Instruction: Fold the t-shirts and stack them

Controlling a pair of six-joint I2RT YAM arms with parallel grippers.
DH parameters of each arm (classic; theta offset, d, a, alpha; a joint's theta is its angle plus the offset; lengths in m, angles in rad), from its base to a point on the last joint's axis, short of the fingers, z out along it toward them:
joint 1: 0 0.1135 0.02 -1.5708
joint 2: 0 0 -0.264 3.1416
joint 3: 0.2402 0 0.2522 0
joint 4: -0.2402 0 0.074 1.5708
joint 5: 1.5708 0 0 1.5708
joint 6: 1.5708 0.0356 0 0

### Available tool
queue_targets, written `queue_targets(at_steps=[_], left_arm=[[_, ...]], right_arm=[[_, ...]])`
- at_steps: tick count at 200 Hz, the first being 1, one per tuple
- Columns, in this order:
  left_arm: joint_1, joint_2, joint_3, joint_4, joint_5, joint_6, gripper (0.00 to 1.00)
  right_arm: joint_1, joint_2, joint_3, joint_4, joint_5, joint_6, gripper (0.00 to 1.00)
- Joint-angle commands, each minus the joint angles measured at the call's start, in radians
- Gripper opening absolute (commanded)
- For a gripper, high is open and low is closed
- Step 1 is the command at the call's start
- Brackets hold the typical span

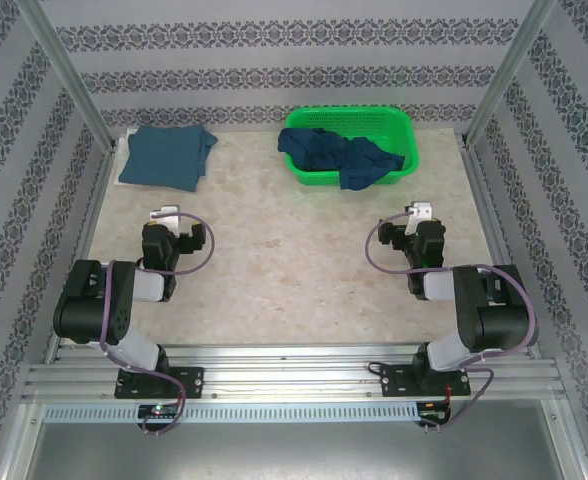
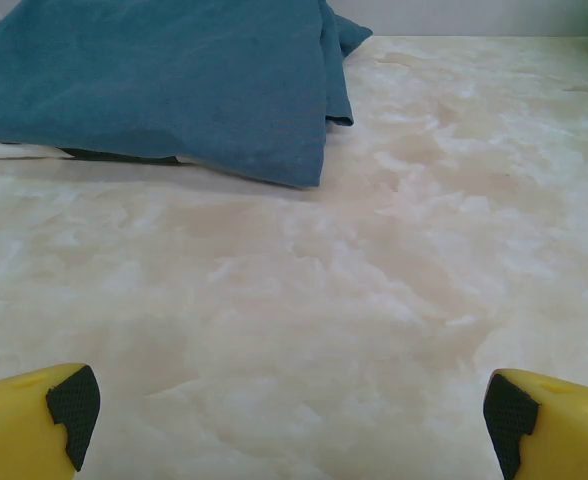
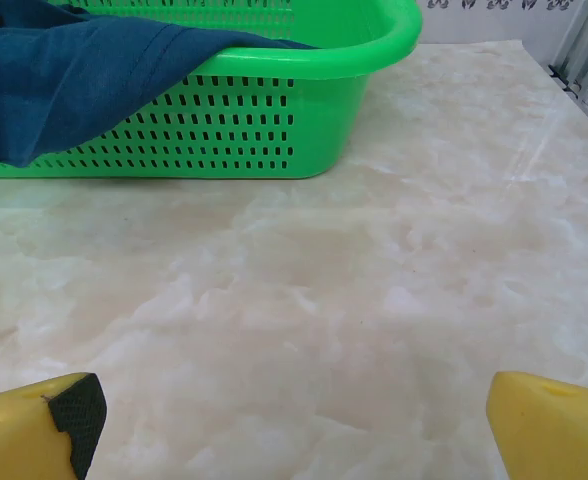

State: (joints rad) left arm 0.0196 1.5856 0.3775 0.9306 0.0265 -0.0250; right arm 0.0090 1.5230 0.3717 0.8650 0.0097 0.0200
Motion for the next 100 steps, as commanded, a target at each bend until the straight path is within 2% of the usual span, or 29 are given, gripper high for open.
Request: queue_targets(at_steps=[1,100], left_arm=[[0.000,-0.003,0.014,-0.003,0.018,0.019,1.00],[0.000,-0.001,0.017,-0.009,0.015,0.019,1.00]], right_arm=[[0.001,-0.013,0.016,0.024,0.003,0.008,0.98],[0.000,-0.011,0.019,0.020,0.004,0.009,0.98]])
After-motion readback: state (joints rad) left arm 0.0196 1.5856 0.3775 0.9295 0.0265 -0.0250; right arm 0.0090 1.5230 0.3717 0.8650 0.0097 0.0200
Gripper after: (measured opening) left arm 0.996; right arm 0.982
